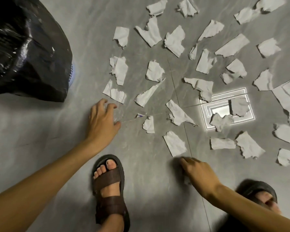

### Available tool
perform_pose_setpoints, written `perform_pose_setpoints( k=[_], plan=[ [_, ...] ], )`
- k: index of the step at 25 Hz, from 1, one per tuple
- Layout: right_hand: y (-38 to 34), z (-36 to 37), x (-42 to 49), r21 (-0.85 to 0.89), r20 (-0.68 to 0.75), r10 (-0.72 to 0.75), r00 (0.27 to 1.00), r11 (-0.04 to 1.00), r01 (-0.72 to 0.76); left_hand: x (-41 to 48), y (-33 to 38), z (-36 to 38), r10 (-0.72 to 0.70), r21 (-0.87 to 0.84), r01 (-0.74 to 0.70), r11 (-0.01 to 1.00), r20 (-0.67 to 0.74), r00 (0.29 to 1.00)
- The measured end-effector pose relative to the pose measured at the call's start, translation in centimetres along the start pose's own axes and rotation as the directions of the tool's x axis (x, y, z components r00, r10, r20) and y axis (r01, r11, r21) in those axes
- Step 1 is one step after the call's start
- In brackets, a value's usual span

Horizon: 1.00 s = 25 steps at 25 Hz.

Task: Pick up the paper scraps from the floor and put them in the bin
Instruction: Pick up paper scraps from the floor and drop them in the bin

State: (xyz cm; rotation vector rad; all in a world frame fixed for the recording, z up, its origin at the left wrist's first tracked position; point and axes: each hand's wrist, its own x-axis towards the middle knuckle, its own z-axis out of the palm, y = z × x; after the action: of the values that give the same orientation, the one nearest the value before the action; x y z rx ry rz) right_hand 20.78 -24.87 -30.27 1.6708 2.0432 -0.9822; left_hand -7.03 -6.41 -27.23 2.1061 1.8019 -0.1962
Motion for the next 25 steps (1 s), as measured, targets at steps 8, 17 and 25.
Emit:
perform_pose_setpoints(
  k=[8, 17, 25],
  plan=[
    [-1.9, -3.1, 5.8, 0.316, -0.298, 0.176, 0.938, 0.945, -0.077, 0.5, -3.9, 3.1, -0.143, -0.122, 0.135, 0.983, -0.057, 0.988],
    [-5.2, -6.4, 11.1, 0.251, -0.446, -0.079, 0.892, 0.945, 0.209, 5.1, -2.8, 1.6, 0.057, -0.382, -0.122, 0.916, -0.177, 0.983],
    [-6.1, -6.1, 12.5, 0.339, -0.405, -0.028, 0.914, 0.923, 0.179, 8.3, -1.9, 1.1, 0.091, -0.205, -0.086, 0.975, 0.015, 0.996]
  ],
)
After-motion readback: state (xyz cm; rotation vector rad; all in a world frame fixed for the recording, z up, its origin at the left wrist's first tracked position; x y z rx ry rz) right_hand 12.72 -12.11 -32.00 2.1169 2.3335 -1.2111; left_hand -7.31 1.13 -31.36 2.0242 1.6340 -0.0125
